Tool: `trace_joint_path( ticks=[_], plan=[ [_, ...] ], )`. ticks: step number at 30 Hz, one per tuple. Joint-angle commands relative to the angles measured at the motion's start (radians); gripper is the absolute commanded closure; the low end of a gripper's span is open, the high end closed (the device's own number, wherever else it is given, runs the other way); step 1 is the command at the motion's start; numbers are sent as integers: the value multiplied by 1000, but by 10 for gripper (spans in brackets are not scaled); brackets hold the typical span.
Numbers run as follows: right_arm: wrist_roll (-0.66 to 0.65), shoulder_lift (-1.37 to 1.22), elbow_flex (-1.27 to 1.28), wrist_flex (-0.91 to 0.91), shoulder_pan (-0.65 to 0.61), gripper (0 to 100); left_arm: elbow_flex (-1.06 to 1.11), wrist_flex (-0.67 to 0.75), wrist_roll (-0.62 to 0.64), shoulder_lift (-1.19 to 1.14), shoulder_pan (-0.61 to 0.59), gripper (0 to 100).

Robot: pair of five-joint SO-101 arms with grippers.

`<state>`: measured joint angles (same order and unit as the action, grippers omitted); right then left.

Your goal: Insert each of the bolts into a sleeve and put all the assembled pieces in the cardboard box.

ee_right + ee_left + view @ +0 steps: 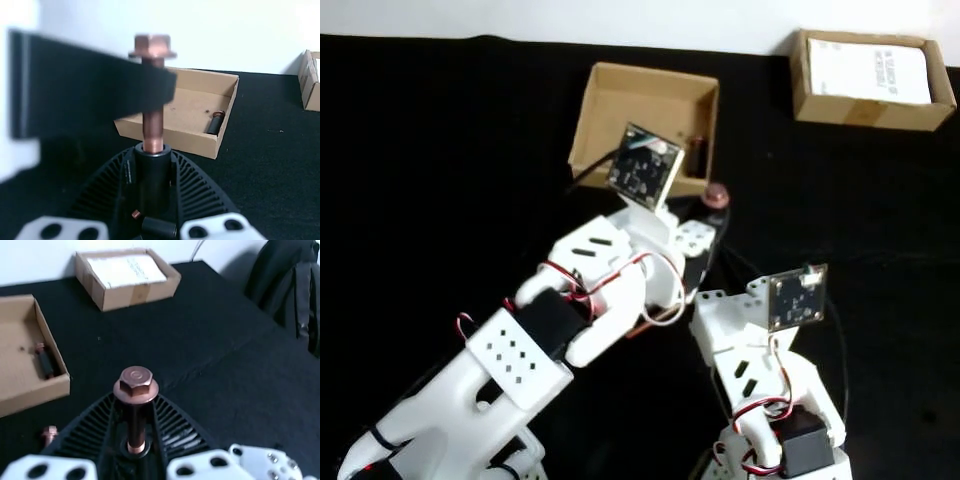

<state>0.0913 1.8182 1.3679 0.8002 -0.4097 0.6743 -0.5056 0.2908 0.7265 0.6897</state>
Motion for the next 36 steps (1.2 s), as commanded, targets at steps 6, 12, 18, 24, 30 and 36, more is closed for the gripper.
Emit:
trace_joint_path(
  ticks=[6,12,18,24,30,36],
  plan=[
    [-8,7,-10,-24,-4,991,10,-106,0,7,10,966],
    [-2,-1,-13,-24,-2,991,-142,-470,2,7,8,779],
    [40,-10,-22,-73,33,991,-305,-815,0,42,-50,745],
    [176,-346,-277,-96,90,991,-315,-934,-6,283,-107,810],
    [261,-908,-716,-96,87,991,-170,-882,-8,545,-165,995],
    [256,-1392,-1139,-94,87,991,133,-778,-8,820,-306,984]
  ],
)
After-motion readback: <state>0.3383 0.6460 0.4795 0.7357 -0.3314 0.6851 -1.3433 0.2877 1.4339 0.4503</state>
